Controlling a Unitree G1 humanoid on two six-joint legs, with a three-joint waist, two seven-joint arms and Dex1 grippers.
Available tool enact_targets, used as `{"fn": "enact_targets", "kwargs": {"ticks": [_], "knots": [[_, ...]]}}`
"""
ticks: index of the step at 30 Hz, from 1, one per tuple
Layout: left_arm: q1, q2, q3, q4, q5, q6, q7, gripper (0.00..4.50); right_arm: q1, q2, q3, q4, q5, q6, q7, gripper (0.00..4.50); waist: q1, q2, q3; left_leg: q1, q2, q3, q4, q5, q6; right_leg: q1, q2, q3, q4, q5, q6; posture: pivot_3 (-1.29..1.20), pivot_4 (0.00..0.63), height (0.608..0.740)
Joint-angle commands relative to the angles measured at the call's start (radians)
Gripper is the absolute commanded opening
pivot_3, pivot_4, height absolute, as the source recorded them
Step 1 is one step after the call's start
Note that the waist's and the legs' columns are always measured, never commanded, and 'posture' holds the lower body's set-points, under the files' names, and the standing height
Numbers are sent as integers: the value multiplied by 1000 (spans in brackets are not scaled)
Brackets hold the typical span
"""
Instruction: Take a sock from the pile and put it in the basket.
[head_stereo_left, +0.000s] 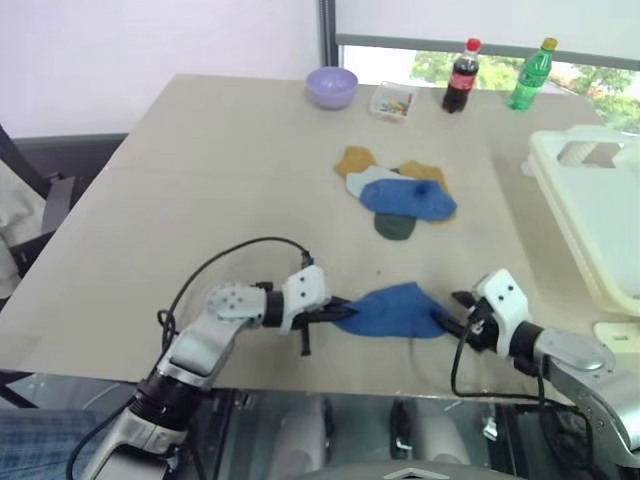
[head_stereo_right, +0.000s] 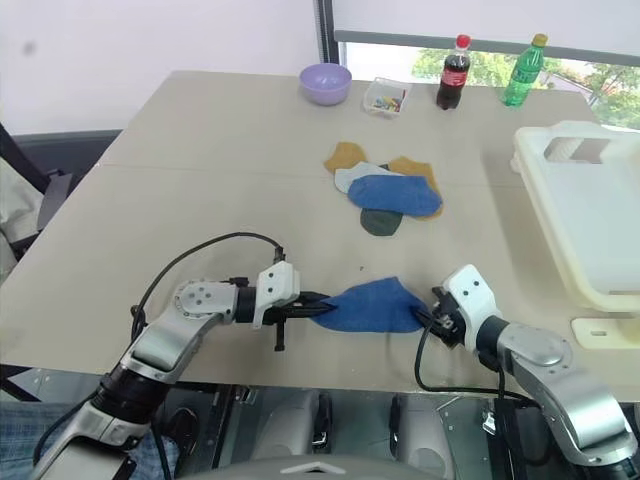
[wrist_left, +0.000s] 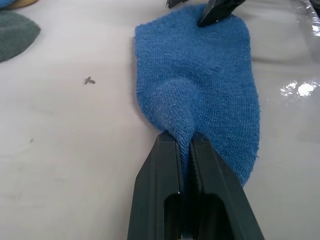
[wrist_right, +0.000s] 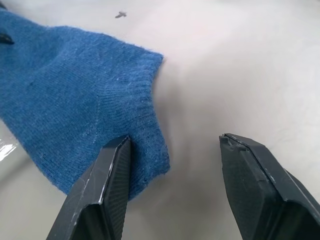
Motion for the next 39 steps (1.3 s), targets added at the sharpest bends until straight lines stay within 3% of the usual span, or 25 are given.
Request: {"fn": "enact_targets", "kwargs": {"ticks": [1, 2, 4, 5, 9, 15, 21, 28, 35, 39], "knots": [[22, -3, 29, -32, -21, 31, 30, 19, 17, -27, -32, -41, 39, 9, 54, 2832, -1, 0, 0, 0, 0, 0, 0, 0, 0, 0, 0, 0, 0, 0, 0, 0, 150, 736], [22, -7, 34, -32, -30, 39, 34, 740, 24, -36, -31, -48, 44, 14, 67, 2832, -1, 0, 0, 0, 0, 0, 0, 0, 0, 0, 0, 0, 0, 0, 0, 0, 150, 736], [16, -16, 41, -14, -5, -4, 65, 1598, 34, -45, -36, -57, 61, 24, 81, 2832, -1, 0, 0, 0, 0, 0, 0, 0, 0, 0, 0, 0, 0, 0, 0, 0, 150, 736], [10, -24, 45, 1, 24, -26, 104, 1968, 37, -45, -42, -61, 70, 27, 83, 2832, -1, 0, 0, 0, 0, 0, 0, 0, 0, 0, 0, 0, 0, 0, 0, 0, 150, 736], [26, -9, 96, -37, -97, 36, 32, 3139, 36, -59, -95, -88, 104, 43, 90, 2832, -1, 0, 0, 0, 0, 0, 0, 0, 0, 0, 0, 0, 0, 0, 0, 0, 150, 736], [6, 12, 195, -25, -220, 65, -24, 3139, 4, -82, -227, -113, 216, 110, 99, 2832, -1, 0, 0, 0, 0, 0, 0, 0, 0, 0, 0, 0, 0, 0, 0, 0, 150, 736], [-116, -39, 212, 93, -212, 50, 12, 3139, -67, -54, -281, -96, 309, 100, 116, 2832, 3, 0, 0, 0, 0, 0, 2, 0, 0, 1, 2, 0, 0, 0, 0, 0, 150, 736], [-398, -218, 171, 528, -5, -213, 206, 3139, -26, -8, -270, -165, 346, -49, 203, 2832, 8, -1, 0, -1, -1, 0, 3, 0, 0, 3, 3, 0, 0, 1, 0, 0, 150, 736], [-621, -334, 149, 936, 118, -451, 314, 3139, 19, -11, -271, -163, 296, -74, 153, 2832, 7, -3, 1, -1, -1, 0, 5, 0, 0, 4, 3, 0, -1, 1, 1, 0, 150, 736], [-703, -373, 148, 1082, 157, -527, 344, 3139, 19, 3, -266, -156, 259, -98, 112, 2832, 6, -4, 2, -1, -1, 0, 5, 0, 0, 4, 3, -1, 0, 1, 0, 0, 150, 736]]}}
